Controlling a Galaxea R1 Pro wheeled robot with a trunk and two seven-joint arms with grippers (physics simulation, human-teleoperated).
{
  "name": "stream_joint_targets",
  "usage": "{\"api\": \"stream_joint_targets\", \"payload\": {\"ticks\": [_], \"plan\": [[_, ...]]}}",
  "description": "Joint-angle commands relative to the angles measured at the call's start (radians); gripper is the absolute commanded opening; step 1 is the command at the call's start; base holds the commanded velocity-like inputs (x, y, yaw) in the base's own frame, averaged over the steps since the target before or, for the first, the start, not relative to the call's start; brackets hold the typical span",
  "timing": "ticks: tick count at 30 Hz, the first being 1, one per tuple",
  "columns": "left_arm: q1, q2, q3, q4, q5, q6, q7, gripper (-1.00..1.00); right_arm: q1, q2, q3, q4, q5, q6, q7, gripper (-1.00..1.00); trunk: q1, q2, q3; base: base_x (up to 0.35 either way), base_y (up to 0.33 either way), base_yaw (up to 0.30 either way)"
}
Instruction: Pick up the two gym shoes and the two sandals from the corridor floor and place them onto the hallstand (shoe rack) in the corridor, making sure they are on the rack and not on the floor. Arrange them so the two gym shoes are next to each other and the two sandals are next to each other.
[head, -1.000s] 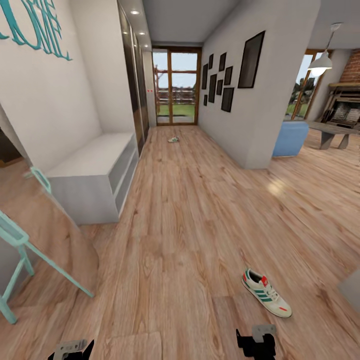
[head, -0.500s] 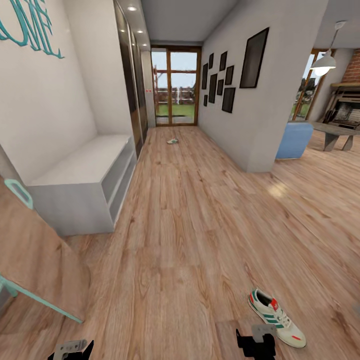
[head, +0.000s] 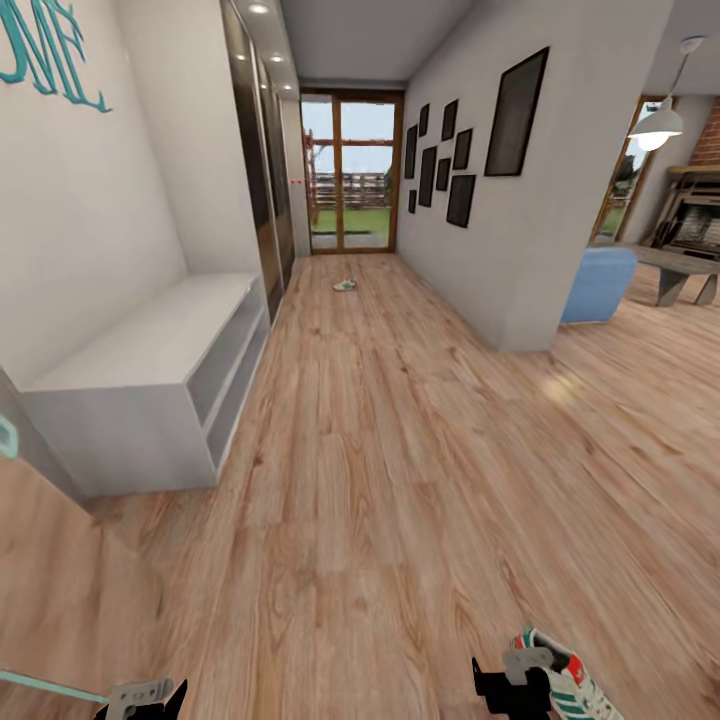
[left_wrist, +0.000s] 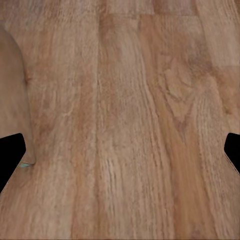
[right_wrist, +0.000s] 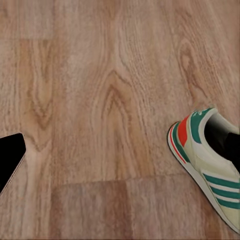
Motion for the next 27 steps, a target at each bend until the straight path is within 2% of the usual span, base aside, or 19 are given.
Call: {"api": "stream_joint_targets", "payload": {"ticks": [1, 27], "plan": [[-0.001, -0.001, 0.009, 0.001, -0.01, -0.005, -0.005, 1.0, 0.0, 0.0, 0.008, 0.001, -0.001, -0.002, -0.006, 1.0, 0.0, 0.0, -0.001, 0.338, 0.0, 0.0], [-0.001, -0.002, 0.009, 0.001, -0.01, -0.004, -0.004, 1.0, -0.001, 0.0, 0.009, 0.002, -0.001, -0.001, -0.006, 1.0, 0.0, 0.0, -0.001, 0.338, 0.0, 0.0]]}}
